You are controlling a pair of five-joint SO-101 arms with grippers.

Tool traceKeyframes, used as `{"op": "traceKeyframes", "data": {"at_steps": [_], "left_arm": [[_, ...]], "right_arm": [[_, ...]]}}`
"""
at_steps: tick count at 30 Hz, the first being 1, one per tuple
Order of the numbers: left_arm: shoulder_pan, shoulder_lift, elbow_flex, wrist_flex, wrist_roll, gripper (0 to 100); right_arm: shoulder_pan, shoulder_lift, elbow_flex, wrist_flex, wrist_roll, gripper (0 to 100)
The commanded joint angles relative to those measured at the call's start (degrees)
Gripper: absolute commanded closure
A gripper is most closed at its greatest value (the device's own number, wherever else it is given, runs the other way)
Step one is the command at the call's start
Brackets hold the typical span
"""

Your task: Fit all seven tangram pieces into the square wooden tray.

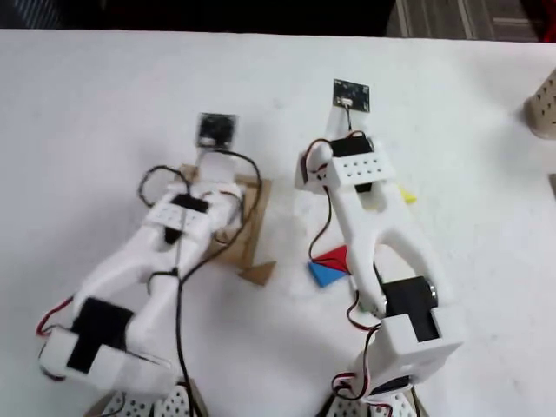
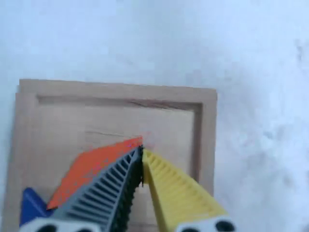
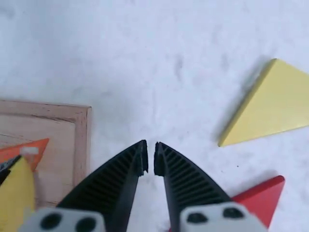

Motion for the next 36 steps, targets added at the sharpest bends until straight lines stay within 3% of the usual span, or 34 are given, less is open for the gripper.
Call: {"op": "traceKeyframes", "data": {"at_steps": [1, 7, 15, 23, 36], "left_arm": [[2.9, 1.4, -3.3, 0.7, -3.8, 98], [3.1, 1.4, -3.5, 9.0, -8.1, 98], [5.6, -1.1, -2.3, 13.4, -10.7, 98], [3.6, -3.9, 1.6, 3.1, -10.1, 98], [-4.0, 7.2, -10.0, 5.5, -10.0, 98]], "right_arm": [[0.3, -3.3, -0.3, -0.7, 0.1, 96.7], [0.3, -3.3, -0.3, -0.7, 0.1, 96.7], [0.3, -3.3, -0.4, -0.7, 0.1, 96.7], [0.3, -3.3, -0.4, -0.7, 0.1, 96.7], [0.5, -3.3, -0.2, -0.5, 0.1, 96.7]]}}
